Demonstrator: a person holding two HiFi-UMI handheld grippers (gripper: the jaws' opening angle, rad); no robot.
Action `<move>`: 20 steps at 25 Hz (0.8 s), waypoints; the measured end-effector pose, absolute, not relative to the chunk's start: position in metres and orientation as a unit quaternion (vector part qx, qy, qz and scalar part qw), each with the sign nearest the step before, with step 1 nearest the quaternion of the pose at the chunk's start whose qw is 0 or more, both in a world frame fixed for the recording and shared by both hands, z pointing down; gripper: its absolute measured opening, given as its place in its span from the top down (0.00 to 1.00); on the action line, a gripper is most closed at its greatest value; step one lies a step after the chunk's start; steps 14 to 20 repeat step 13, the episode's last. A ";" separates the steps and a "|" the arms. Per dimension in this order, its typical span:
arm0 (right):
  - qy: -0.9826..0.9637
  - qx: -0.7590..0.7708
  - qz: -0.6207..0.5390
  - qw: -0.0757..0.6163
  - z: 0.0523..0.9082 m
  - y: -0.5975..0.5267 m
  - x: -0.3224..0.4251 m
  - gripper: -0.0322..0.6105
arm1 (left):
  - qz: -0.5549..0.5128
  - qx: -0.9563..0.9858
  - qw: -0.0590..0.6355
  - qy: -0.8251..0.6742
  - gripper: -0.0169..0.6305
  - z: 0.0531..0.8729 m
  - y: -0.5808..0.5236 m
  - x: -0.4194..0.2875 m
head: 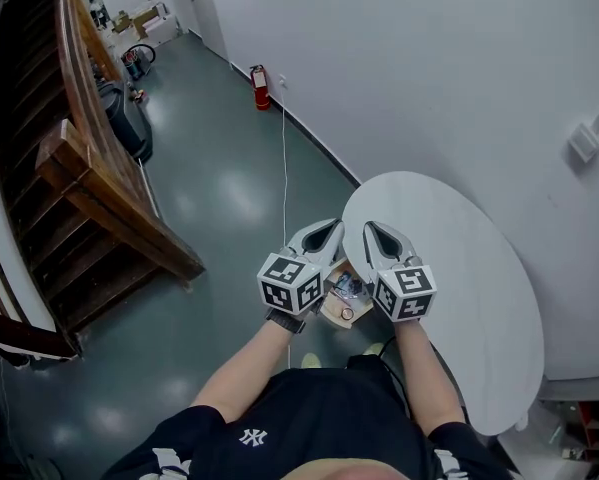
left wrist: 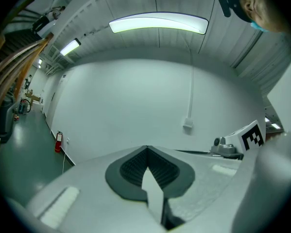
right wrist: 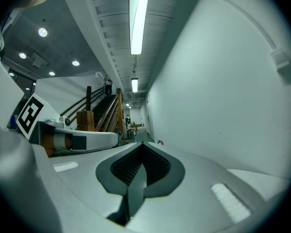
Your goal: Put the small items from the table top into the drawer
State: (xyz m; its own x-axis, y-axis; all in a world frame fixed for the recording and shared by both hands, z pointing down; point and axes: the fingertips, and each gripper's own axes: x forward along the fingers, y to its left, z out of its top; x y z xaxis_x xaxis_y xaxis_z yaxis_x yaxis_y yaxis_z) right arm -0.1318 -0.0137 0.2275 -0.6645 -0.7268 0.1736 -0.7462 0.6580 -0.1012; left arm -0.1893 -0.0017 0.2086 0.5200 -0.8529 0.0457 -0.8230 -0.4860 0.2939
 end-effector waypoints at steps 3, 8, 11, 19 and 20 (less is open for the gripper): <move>-0.908 0.406 0.082 0.061 0.229 -0.014 -0.133 0.91 | -0.057 0.859 0.141 -0.489 0.97 0.208 -0.001 -0.192; -0.909 0.404 0.081 0.062 0.229 -0.017 -0.136 0.91 | -0.060 0.858 0.142 -0.491 0.97 0.208 -0.004 -0.192; -0.909 0.403 0.081 0.062 0.230 -0.019 -0.139 0.91 | -0.060 0.857 0.142 -0.492 0.97 0.209 -0.007 -0.194; -0.910 0.403 0.081 0.063 0.231 -0.020 -0.141 0.91 | -0.062 0.856 0.143 -0.494 0.97 0.209 -0.008 -0.197; -0.910 0.403 0.081 0.063 0.231 -0.020 -0.141 0.91 | -0.062 0.856 0.143 -0.494 0.97 0.209 -0.008 -0.197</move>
